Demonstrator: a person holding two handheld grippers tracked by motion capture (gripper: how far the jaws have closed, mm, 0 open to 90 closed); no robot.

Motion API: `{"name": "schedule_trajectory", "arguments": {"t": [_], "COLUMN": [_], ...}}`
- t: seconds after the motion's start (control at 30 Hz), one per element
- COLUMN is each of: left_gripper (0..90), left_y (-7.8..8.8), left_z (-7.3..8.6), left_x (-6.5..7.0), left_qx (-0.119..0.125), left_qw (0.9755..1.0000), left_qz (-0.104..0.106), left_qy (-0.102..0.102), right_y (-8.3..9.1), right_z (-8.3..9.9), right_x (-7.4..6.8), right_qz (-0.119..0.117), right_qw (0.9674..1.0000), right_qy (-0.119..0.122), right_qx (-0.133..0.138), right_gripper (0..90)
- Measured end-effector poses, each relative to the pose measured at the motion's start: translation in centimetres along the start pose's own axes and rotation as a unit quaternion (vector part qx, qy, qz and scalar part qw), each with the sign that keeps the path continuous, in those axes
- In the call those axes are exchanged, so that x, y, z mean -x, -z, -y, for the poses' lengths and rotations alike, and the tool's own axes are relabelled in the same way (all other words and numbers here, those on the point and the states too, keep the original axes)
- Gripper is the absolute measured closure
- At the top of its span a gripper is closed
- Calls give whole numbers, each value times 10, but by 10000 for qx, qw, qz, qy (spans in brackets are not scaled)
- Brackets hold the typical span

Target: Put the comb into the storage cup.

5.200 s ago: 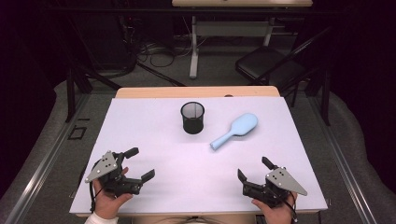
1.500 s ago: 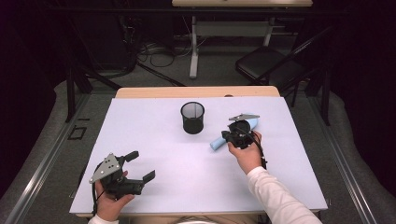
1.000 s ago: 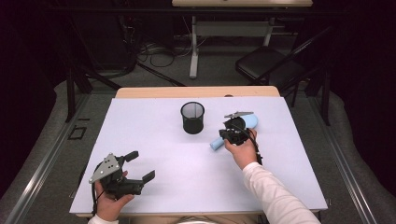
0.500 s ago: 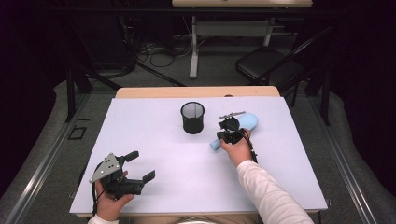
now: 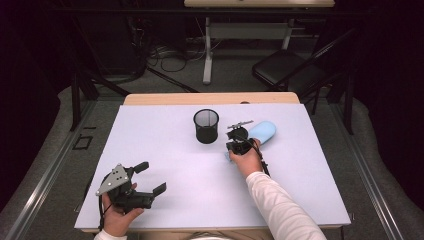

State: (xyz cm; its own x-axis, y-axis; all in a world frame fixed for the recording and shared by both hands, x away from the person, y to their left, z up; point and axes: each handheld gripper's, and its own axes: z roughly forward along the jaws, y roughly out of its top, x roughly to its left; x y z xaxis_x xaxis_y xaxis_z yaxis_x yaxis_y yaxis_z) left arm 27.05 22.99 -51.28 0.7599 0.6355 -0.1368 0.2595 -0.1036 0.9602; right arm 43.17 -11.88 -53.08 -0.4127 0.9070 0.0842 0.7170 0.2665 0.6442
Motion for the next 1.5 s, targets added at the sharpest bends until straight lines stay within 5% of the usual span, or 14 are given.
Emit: {"name": "schedule_trajectory", "arguments": {"t": [0.73, 1.5], "left_gripper": [18, 18], "left_y": [0, 0], "left_z": [0, 0], "left_x": [-1, -1], "left_qx": [7, -1], "left_qw": [10000, 10000], "left_qz": [4, -26], "left_qy": [13, 19], "right_y": [-11, 3], "right_z": [1, 14], "right_x": [-11, -10], "right_qz": [36, -31], "right_qw": [9995, 9977], "right_qy": [218, 502], "right_qx": [-219, -454], "right_gripper": [900, 900]}}
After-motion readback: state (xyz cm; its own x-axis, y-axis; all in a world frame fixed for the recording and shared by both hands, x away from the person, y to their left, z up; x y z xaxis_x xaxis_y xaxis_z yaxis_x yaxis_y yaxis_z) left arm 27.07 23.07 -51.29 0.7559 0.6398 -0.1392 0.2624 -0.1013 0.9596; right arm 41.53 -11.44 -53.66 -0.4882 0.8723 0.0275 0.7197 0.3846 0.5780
